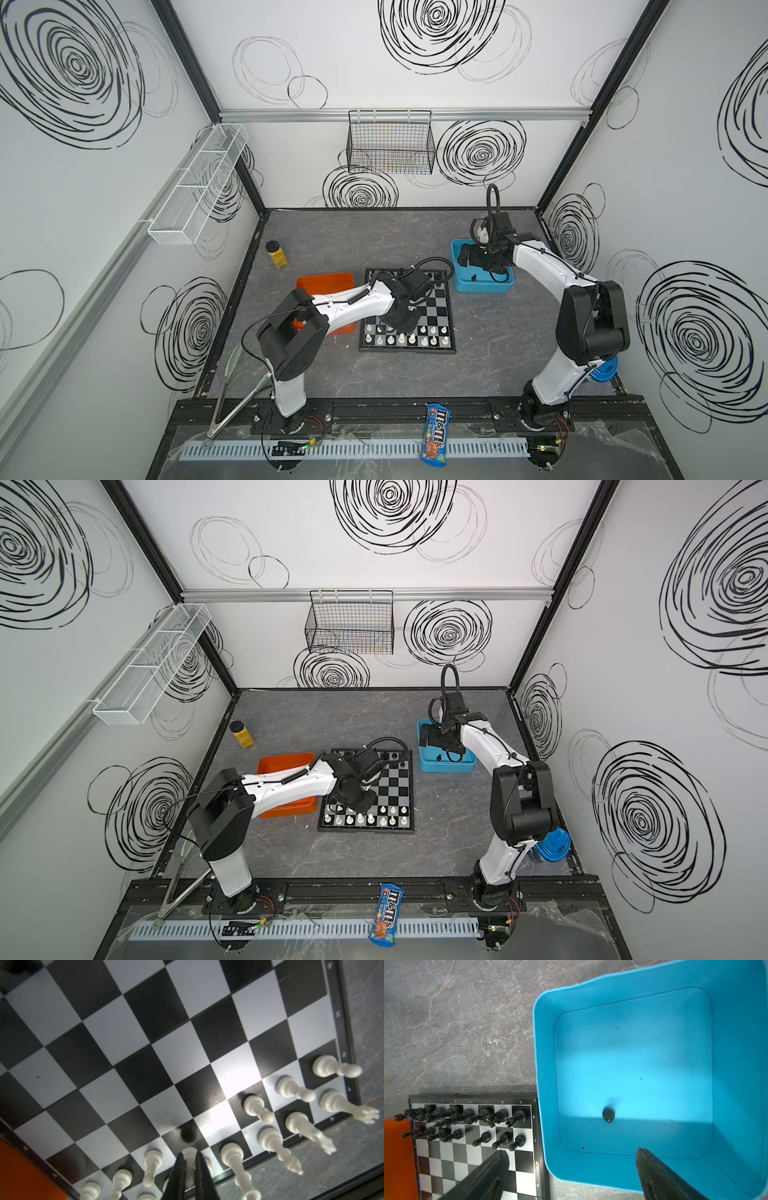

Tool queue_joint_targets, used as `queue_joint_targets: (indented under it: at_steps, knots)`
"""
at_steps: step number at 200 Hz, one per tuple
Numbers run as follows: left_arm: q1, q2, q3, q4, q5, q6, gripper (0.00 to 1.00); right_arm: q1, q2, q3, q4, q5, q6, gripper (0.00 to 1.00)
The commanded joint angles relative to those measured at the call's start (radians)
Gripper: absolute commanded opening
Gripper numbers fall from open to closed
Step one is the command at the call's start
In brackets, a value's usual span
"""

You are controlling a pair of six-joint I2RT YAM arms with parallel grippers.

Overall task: Set up the chess pieces on the board
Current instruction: 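Carry the white pawn with the left gripper over the board's near rank, then lower the white pawn onto a near-rank square and open the left gripper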

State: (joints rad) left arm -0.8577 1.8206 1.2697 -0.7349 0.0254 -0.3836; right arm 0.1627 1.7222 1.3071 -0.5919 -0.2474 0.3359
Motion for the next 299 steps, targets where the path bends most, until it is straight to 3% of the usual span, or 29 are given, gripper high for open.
queue_joint_targets:
  at_steps: [1, 299]
  knots:
    - [-0.006, 0.02, -0.011, 0.008, 0.007, -0.01, 0.09, -0.006, -0.032, -0.016, 0.001, 0.006, -0.012, 1.0]
    - [-0.01, 0.032, 0.025, -0.021, -0.043, -0.009, 0.12, -0.019, -0.022, -0.024, 0.008, -0.003, -0.02, 1.0]
